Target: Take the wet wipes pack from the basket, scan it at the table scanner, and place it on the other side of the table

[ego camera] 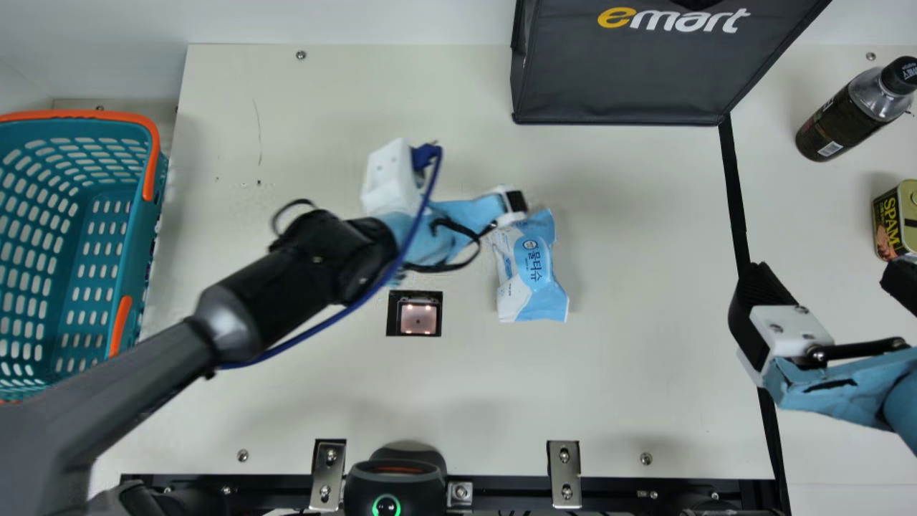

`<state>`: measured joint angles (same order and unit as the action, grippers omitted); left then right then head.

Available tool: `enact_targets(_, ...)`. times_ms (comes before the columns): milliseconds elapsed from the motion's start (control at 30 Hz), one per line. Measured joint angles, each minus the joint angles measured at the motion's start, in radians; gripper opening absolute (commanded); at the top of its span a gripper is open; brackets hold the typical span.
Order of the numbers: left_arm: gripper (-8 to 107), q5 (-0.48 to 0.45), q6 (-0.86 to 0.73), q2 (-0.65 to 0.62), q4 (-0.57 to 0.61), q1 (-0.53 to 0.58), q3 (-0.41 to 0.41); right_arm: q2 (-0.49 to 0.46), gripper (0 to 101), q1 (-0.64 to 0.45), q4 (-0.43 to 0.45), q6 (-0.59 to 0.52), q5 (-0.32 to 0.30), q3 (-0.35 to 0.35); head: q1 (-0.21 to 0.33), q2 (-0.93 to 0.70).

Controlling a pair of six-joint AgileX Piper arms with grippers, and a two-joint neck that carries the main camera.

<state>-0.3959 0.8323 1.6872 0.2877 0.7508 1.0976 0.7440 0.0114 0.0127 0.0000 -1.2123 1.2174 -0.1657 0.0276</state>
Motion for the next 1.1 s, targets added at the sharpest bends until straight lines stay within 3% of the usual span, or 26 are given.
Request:
enact_targets(200,90,0.001,-0.248,-0.128,0.219,-0.103,-0.122,0.000,95,0.000,0.000,0.000,0.000,0.000,0.000,0.000)
enact_targets(467,90,-0.104,-0.591,-0.297,0.404,-0.283,-0.236,0.000,95,0.000,0.000,0.000,0.000,0.000,0.000,0.000)
enact_targets(733,90,-0.249,-0.886,-0.432,0.322,-0.460,-0.279,0.000,95,0.000,0.000,0.000,0.000,0.000,0.000,0.000)
enact_targets(1100,90,-0.454,-1.115,-0.598,0.163,-0.641,-0.239,0.000,95,0.000,0.000,0.000,0.000,0.000,0.000,0.000)
